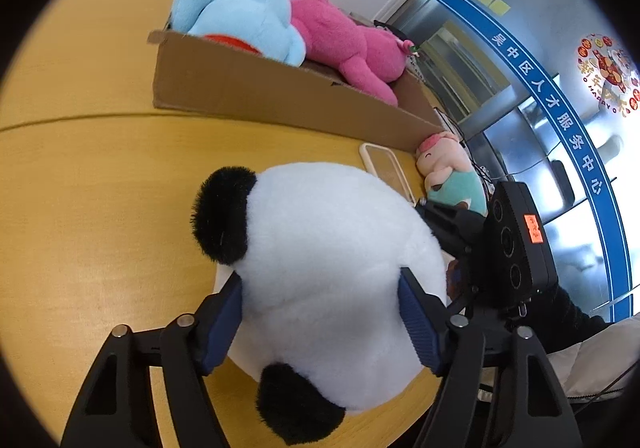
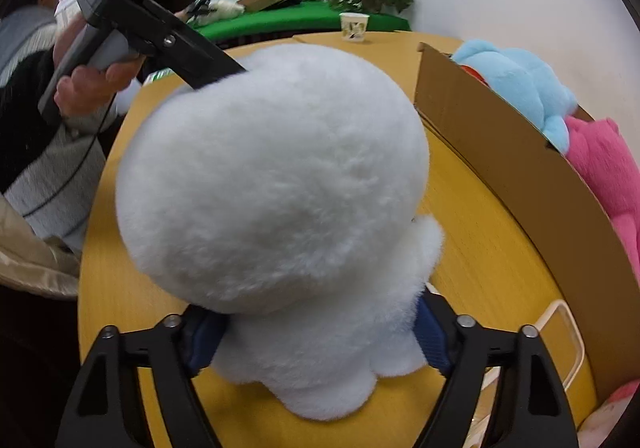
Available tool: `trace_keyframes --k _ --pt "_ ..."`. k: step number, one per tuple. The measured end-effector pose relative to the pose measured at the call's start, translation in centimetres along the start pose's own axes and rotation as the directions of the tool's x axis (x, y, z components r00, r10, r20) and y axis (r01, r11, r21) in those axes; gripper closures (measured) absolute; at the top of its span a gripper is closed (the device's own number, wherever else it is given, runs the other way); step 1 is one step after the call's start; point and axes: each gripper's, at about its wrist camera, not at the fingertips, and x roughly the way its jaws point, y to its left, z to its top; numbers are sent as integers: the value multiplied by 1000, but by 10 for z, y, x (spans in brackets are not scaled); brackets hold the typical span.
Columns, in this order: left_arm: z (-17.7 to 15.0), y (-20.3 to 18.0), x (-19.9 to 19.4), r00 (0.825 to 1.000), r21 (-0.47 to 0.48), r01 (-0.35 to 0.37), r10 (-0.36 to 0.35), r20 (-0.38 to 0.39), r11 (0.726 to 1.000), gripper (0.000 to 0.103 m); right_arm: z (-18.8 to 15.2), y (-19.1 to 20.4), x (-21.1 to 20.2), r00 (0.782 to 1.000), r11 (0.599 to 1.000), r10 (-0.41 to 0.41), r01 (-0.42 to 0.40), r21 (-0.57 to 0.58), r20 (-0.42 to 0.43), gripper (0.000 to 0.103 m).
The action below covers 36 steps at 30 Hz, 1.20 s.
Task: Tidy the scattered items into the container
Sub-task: 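Close both grippers on the white panda plush's body, then carry the panda plush with both grippers into the box and open them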
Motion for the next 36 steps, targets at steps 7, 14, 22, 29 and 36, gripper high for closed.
trace_keyframes --k 7,14,22,29,36 --pt "20 -34 -16 999 104 -5 0 45 995 40 2 12 -21 997 998 -49 47 35 51 34" --pt "64 -80 -56 987 251 5 -44 152 968 39 22 5 -74 964 981 -185 171 89 192 34" --pt "126 -143 -91 968 445 -37 -79 240 895 39 65 -20 -137 888 934 -355 351 68 293 34" --pt "165 -177 -108 951 521 -58 -112 288 852 39 99 -41 -175 824 883 -457 467 56 334 35" --pt "214 -180 -106 942 519 -56 -128 311 853 39 139 -82 -187 797 857 -491 514 30 351 35"
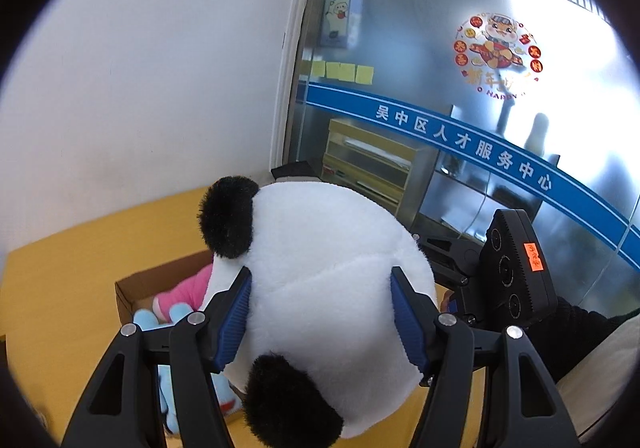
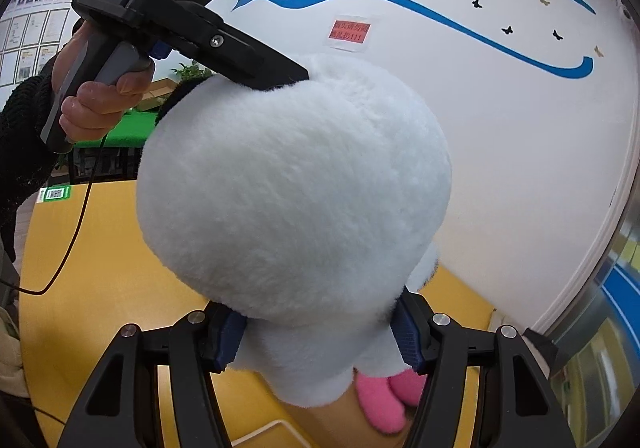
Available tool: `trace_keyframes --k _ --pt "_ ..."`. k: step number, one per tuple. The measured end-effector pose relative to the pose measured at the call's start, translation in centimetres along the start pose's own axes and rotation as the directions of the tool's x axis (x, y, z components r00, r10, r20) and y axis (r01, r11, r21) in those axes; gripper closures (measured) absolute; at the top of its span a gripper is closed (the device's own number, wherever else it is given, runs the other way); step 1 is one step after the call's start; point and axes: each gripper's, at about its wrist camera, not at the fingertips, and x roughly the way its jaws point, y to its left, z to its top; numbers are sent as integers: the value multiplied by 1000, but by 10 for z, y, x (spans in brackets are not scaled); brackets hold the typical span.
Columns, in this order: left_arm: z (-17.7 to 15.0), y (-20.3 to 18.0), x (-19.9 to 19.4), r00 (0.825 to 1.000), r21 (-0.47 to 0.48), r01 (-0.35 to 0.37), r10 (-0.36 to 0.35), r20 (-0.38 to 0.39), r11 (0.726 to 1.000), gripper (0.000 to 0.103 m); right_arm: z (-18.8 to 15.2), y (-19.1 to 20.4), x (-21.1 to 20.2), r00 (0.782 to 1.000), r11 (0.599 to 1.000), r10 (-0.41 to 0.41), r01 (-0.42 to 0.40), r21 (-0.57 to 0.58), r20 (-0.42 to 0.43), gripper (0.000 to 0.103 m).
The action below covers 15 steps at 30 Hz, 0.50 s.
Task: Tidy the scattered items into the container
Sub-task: 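Carry the panda plush with both grippers into the box and open them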
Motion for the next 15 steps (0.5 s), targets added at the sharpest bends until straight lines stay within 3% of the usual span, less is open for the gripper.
trace_keyframes --k 6,10,15 --pt "15 44 42 999 -58 45 -46 -22 997 39 10 -33 33 1000 999 -26 26 -25 -17 35" --pt "4 74 84 995 -100 54 -62 -78 994 39 -12 -55 60 999 1000 -13 13 5 -47 35" --pt "-34 108 137 982 -191 18 -52 -179 981 40 -62 -62 105 994 995 60 -53 79 -92 35"
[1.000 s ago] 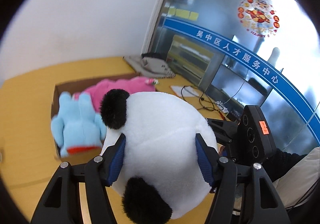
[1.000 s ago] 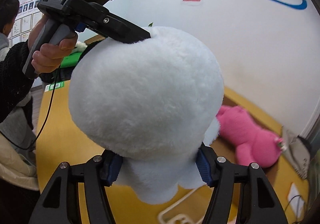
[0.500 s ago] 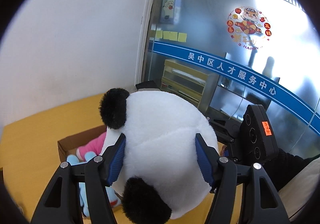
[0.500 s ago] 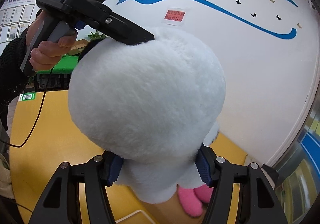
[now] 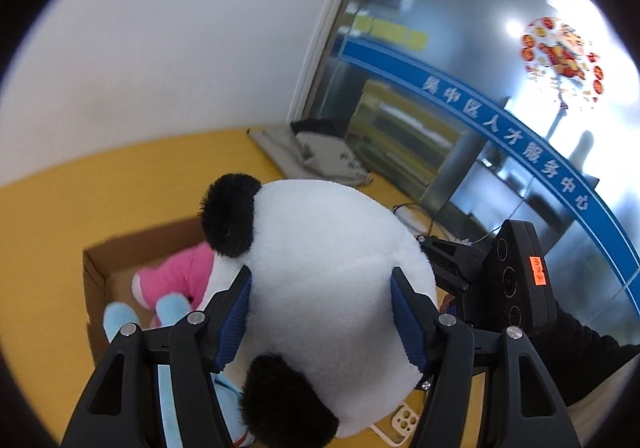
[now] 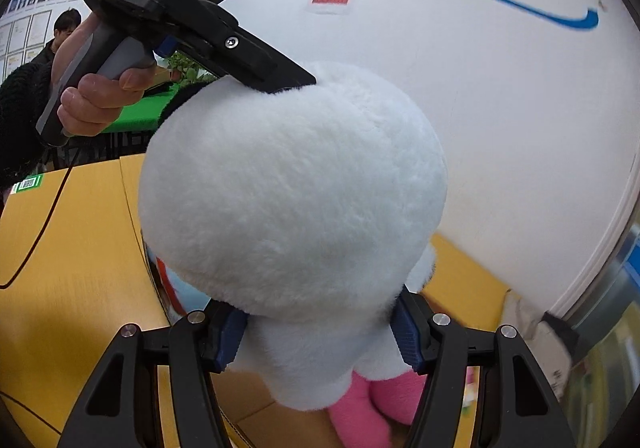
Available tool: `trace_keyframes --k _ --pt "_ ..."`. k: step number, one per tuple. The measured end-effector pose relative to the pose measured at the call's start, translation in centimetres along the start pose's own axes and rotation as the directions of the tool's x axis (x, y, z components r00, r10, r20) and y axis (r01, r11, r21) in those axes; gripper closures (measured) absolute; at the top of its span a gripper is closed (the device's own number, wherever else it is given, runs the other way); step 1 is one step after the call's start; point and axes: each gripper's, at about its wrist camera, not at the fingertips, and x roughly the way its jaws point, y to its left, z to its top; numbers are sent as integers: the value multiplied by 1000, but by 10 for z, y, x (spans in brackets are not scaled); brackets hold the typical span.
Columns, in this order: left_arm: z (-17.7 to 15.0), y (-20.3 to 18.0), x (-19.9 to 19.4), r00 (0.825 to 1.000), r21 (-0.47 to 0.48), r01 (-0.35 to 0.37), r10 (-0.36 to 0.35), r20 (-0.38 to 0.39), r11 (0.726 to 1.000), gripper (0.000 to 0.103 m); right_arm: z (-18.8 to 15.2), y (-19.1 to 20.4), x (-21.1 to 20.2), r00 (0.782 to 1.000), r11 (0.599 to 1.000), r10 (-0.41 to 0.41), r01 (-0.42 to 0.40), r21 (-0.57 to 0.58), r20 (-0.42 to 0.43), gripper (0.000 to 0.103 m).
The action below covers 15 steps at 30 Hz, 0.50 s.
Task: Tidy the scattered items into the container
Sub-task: 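Carry the panda plush with both grippers into the box and open them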
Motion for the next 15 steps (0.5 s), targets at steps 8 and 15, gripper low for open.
trace_keyframes --k 8,15 --pt "-50 47 66 989 -140 -36 16 -145 989 39 -50 19 79 966 993 120 -113 44 -227 35" --pt "-69 41 84 982 -112 -100 80 -171 989 36 -69 32 113 901 980 195 -165 110 -387 28"
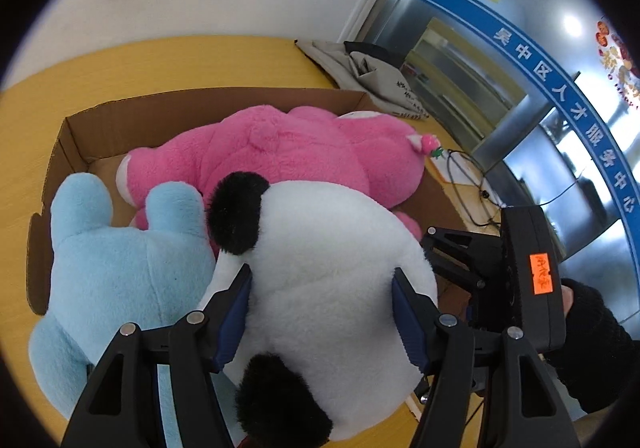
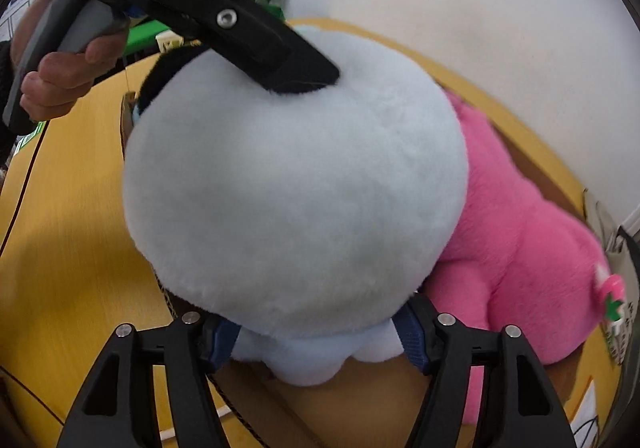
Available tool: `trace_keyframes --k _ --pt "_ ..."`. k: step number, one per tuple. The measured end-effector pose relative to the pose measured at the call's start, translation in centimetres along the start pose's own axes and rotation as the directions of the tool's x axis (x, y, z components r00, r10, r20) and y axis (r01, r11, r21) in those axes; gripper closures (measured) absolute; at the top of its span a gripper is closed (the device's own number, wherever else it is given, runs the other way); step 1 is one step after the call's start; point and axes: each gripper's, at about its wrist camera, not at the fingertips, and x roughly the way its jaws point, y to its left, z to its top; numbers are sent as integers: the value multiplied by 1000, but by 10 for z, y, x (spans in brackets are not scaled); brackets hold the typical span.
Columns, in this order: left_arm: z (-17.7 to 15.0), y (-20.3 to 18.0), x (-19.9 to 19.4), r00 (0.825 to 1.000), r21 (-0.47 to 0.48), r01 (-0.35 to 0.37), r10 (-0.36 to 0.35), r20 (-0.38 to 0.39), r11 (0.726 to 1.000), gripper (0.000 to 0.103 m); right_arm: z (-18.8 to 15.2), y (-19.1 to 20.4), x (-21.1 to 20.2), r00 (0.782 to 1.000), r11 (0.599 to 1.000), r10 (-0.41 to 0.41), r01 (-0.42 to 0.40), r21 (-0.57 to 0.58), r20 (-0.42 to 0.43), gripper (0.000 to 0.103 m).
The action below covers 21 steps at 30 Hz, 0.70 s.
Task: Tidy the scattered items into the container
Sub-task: 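Carry the panda plush with both grippers into the box and open them, then withdraw both grippers from the box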
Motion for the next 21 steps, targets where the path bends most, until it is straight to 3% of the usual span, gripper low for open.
trace_keyframes --k 4,8,11,13,16,17,18,21 --pt "-6 0 -7 998 -23 -49 50 36 999 26 1 -6 3 1000 998 12 -10 69 -29 17" --pt "-15 -2 -31 992 -52 -92 96 81 994 27 -8 -5 -16 999 995 -12 16 97 -33 13" --pt "-27 -16 -67 979 -51 -116 123 161 992 27 -15 -14 -55 999 983 -27 21 183 27 9" --pt "-45 -28 -96 959 -60 -161 171 225 985 23 -16 -6 -97 990 957 -24 -18 290 141 6" --pt "-76 -46 -122 921 -103 -258 277 275 961 23 -23 11 -159 943 928 -98 -28 370 317 0" --pt "-87 -52 -128 906 -122 -290 313 284 949 22 -27 27 -169 930 918 -136 -11 396 341 0" --pt "-98 -56 -132 891 -146 -319 349 290 936 22 -32 18 -178 919 902 -184 16 431 350 0" --pt "-127 -64 -141 851 -252 -359 426 308 899 22 -29 19 -191 905 836 -294 87 542 309 0"
